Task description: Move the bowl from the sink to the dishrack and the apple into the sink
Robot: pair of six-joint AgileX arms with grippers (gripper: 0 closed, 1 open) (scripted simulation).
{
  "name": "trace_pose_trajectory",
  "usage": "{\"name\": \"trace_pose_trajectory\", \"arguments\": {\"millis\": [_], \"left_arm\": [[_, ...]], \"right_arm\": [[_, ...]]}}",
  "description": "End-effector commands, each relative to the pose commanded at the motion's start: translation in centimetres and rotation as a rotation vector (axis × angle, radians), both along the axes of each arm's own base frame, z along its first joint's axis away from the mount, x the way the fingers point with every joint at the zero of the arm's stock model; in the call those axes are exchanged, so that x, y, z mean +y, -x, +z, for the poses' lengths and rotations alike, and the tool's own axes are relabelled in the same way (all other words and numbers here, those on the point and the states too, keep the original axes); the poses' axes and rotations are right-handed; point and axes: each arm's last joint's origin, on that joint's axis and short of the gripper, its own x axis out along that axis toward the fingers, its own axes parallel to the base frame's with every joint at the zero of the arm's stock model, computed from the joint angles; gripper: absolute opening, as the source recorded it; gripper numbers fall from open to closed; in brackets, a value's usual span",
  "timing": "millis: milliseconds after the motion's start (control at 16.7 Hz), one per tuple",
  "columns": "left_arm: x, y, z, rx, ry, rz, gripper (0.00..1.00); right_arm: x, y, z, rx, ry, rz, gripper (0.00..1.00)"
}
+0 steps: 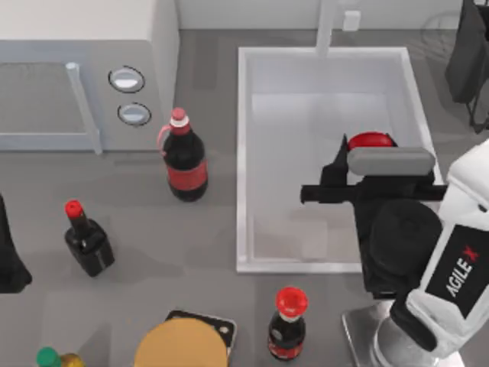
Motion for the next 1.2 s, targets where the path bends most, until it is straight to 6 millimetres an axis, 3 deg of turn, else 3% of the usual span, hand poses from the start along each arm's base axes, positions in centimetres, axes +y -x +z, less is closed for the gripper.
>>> {"name": "trace_pose_trajectory", "arguments": {"millis": [540,1200], "left_arm": [[0.0,0.0,0.0,0.0,0.0,0.0,1.0],[0.0,0.0,0.0,0.0,0.0,0.0,1.0]], "right_arm": [[0.0,0.0,0.0,0.0,0.0,0.0,0.98],[-0.22,-0.07,0.15,0.003,0.002,-0.001,1.0]]}}
